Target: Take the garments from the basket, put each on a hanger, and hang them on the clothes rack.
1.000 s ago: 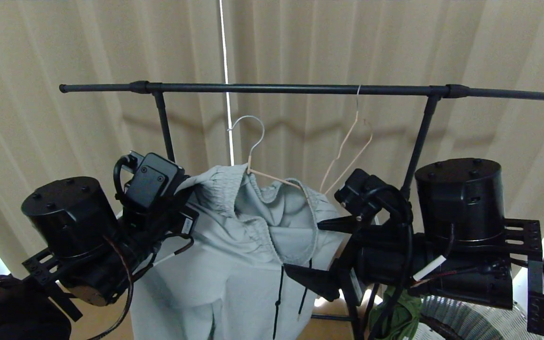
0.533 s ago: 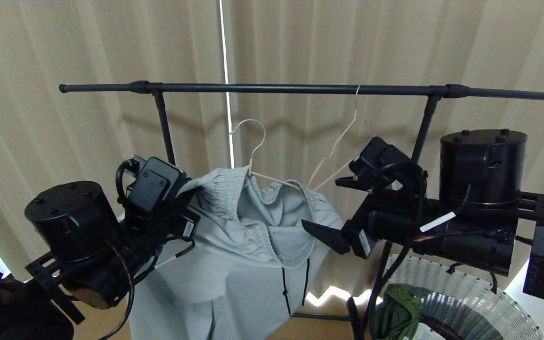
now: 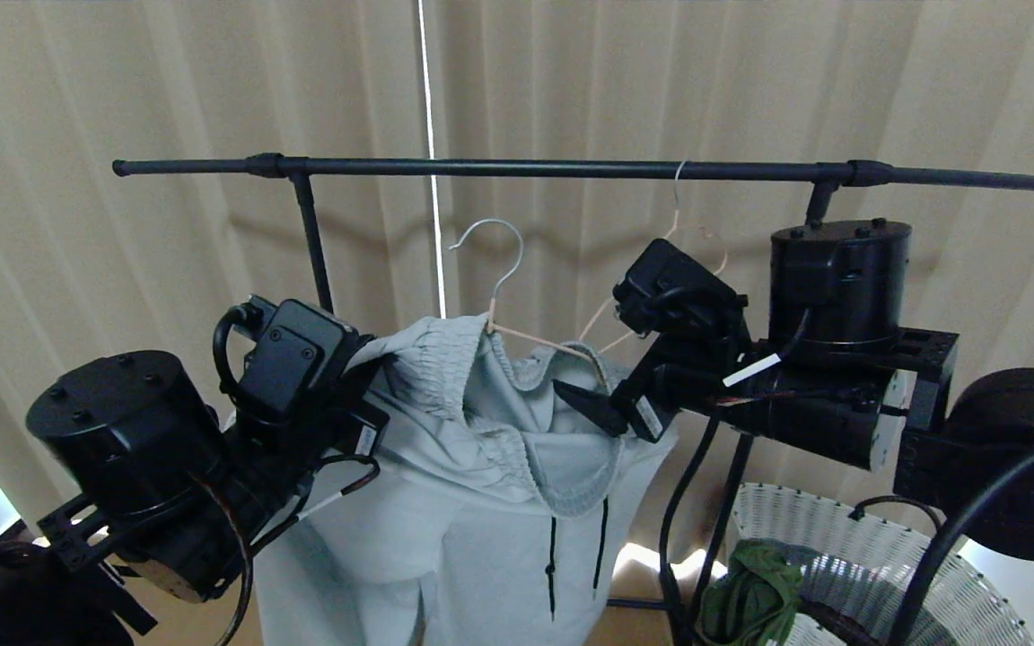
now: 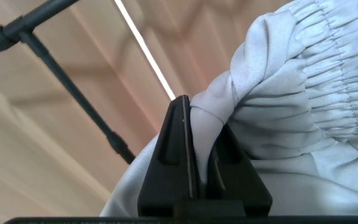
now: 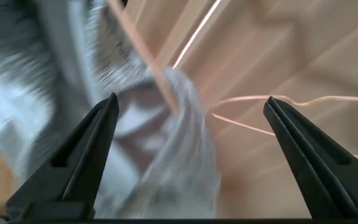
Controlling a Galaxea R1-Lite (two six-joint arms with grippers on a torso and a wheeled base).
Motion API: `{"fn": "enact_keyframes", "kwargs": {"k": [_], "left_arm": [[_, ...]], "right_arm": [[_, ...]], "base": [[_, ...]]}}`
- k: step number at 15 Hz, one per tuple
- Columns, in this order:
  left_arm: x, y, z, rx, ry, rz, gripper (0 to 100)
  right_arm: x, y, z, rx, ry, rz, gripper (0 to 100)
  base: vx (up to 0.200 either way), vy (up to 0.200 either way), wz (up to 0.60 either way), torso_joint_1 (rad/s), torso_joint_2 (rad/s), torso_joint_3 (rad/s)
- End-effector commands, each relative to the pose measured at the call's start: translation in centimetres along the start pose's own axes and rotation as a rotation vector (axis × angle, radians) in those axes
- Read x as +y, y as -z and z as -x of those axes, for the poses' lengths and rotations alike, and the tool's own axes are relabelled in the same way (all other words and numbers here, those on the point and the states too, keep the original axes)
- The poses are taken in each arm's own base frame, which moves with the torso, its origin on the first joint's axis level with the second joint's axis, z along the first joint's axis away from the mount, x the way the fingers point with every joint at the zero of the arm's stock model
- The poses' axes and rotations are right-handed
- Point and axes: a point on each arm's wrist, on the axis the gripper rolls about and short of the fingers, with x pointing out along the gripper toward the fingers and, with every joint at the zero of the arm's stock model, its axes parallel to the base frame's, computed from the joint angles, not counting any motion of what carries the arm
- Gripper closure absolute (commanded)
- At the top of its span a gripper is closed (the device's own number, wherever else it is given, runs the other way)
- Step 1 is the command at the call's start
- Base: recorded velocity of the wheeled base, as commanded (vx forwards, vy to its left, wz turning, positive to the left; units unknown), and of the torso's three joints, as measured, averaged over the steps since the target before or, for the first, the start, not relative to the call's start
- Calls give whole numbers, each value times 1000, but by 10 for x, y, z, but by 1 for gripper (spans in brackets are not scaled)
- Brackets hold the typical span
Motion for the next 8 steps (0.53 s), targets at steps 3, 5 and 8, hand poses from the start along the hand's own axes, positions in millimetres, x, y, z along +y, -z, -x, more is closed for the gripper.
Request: {"fn": "enact_keyframes", "kwargs": {"k": [3, 5, 8], "left_arm": [[-2, -10, 7, -40, 15, 11, 100], [-3, -12, 9, -47, 20, 13, 100], [-4, -16, 10, -75, 21, 22, 100]], "right_arm": [[1, 4, -14, 18, -1, 3, 0], [2, 5, -14, 24, 7, 3, 0], [2, 5, -13, 27, 10, 2, 0]], "base": [[0, 0, 0, 0, 0, 0], [0, 0, 0, 0, 0, 0], [0, 0, 0, 0, 0, 0]]}}
